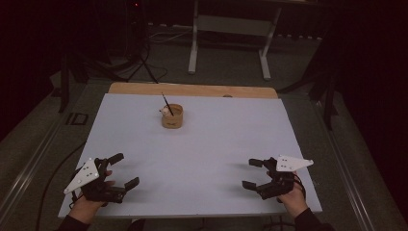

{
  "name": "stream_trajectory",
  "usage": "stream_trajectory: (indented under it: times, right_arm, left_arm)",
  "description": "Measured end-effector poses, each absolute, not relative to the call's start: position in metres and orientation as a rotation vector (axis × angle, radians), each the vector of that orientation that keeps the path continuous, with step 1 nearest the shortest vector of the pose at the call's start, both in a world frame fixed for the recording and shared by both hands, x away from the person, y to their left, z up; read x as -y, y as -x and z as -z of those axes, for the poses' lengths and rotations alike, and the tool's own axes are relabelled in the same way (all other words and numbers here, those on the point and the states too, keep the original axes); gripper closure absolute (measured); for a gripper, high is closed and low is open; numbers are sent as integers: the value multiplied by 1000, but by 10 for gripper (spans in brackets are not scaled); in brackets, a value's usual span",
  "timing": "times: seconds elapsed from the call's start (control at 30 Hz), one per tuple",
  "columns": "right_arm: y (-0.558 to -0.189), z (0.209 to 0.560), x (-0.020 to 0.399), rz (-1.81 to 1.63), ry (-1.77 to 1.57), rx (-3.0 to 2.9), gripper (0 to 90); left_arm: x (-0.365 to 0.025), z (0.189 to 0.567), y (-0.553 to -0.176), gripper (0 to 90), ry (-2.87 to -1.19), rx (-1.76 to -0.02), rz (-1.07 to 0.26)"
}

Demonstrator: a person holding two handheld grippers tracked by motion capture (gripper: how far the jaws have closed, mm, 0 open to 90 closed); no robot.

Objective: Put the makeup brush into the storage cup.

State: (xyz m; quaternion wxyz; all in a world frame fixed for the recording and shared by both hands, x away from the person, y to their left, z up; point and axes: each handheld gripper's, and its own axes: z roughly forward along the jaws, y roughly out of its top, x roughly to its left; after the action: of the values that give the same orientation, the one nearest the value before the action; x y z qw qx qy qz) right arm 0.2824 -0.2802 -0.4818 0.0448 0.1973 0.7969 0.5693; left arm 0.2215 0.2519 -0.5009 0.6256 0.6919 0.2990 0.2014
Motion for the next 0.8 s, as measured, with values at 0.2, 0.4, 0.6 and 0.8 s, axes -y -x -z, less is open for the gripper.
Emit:
stream_trajectory:
  times: [0.2,0.4,0.6,0.8]
  right_arm:
    - [-283,486,283,-1751,-604,-2444,132]
    - [-285,493,281,-1734,-603,-2474,131]
    - [-288,497,285,-1718,-612,-2469,131]
    - [-288,497,289,-1671,-642,-2437,123]
  left_arm:
    - [-248,504,-223,2,-1619,-666,-411]
    - [-246,505,-222,2,-1641,-637,-404]
    - [-246,505,-222,3,-1644,-625,-401]
    - [-248,505,-222,2,-1650,-636,-407]
